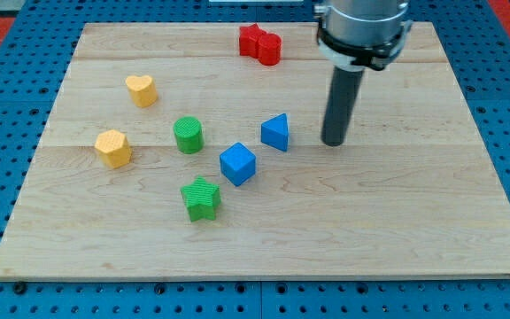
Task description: Slide blue triangle to the blue cube
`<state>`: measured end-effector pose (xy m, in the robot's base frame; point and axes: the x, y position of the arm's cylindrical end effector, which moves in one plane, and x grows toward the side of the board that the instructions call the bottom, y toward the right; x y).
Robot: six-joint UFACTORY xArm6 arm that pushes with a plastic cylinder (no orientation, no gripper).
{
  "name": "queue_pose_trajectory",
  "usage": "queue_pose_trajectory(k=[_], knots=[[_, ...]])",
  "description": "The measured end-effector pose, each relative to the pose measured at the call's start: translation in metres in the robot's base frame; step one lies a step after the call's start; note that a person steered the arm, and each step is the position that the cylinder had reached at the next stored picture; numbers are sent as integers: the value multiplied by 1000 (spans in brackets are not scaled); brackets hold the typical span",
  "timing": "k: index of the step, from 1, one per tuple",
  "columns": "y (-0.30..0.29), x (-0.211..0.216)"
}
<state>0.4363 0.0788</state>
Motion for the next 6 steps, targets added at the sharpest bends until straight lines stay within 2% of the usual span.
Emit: queue_pose_trajectory(k=[3,4,5,6], knots=[[-78,-34],[-91,-73],[-114,-50],[-112,-43]])
